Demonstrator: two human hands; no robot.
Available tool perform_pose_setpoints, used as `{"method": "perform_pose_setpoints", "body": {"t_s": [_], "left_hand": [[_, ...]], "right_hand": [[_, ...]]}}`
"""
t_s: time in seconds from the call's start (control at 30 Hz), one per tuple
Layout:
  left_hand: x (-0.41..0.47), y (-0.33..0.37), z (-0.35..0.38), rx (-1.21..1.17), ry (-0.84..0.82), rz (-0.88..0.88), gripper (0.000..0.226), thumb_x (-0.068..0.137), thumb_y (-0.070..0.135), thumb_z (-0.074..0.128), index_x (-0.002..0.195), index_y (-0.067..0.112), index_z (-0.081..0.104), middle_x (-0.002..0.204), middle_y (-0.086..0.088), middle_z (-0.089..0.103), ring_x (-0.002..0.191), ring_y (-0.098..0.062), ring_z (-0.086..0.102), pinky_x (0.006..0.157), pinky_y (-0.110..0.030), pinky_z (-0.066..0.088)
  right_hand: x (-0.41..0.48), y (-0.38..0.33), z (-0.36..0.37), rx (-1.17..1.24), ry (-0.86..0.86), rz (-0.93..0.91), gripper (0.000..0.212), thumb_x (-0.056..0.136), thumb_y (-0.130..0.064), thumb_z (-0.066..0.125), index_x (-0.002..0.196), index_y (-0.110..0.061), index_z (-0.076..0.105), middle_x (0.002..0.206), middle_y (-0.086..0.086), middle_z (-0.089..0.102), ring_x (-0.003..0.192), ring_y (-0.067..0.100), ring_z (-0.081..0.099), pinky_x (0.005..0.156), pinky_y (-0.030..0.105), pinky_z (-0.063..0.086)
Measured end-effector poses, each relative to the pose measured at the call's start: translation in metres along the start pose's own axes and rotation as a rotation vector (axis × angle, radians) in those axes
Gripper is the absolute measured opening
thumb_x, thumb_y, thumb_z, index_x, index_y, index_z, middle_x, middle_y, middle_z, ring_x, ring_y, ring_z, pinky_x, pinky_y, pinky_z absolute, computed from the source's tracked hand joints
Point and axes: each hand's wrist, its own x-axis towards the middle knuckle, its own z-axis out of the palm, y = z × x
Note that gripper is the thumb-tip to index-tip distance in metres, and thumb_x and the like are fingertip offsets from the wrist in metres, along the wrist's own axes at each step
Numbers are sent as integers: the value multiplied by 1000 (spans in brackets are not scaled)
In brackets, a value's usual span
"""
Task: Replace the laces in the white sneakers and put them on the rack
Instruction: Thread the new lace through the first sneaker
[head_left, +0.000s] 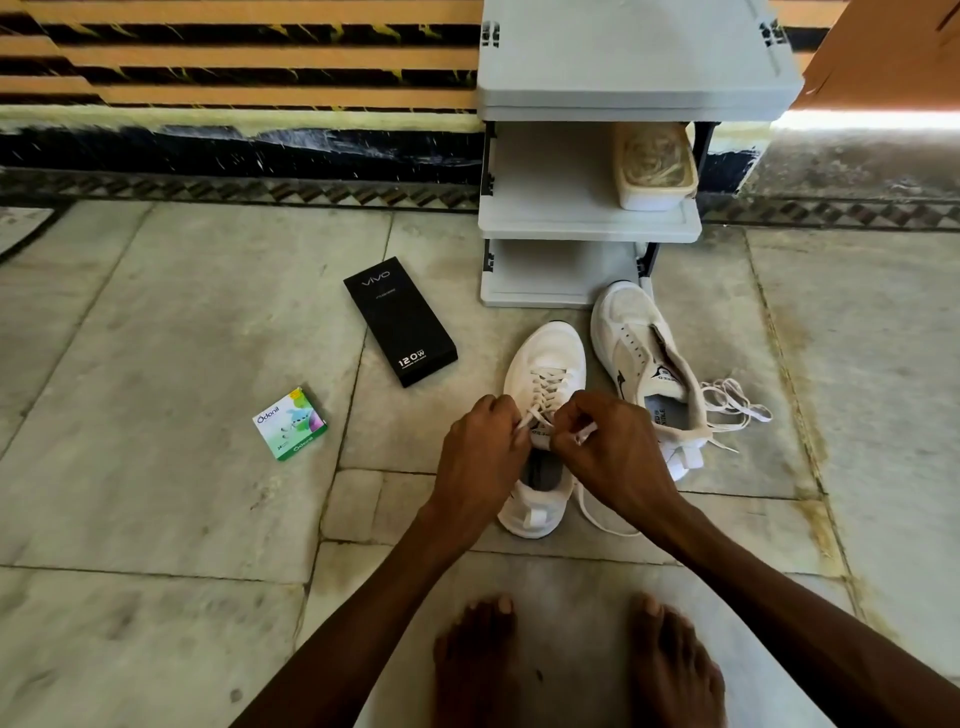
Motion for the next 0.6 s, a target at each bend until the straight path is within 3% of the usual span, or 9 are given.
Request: {"method": "perform_pose_setpoints", "body": {"t_s": [0.1,0.17,0.37,0.5,0.6], "left_hand": [[-3,0,3,-121,89,-58,13,93,27,64,96,14,65,93,1,68,78,-9,61,65,-9,42],[-4,1,5,-198,133,-86,10,90,25,68,90,15,66,84,4,69,70,-5,60,63,-9,45],[1,11,9,-265,143,-94,14,87,28,73,85,16,67,73,14,60,57,4,53,53,-4,38],[3,2,5,-295,99,-99,10,86,28,73,89,18,70,74,15,62,60,8,54,55,-3,40],[6,-3,1,-336,44,-114,11,83,28,76,90,20,74,73,17,63,63,7,58,57,-3,41]], "right_hand": [[4,0,-3,49,42,31,10,76,-15,75,74,-19,66,67,-11,66,64,2,63,58,23,52],[8,-1,-4,61,46,26,12,77,-14,76,74,-20,66,67,-12,67,64,1,64,58,21,52],[13,-2,2,59,8,33,13,80,-12,75,80,-25,75,73,-11,73,69,1,67,69,29,57],[10,-3,1,28,-3,20,25,82,-4,68,87,-27,78,83,-10,75,74,0,66,68,18,52],[7,-7,6,-28,16,70,18,80,-9,70,88,-26,74,78,-8,73,72,5,66,65,21,52]]}}
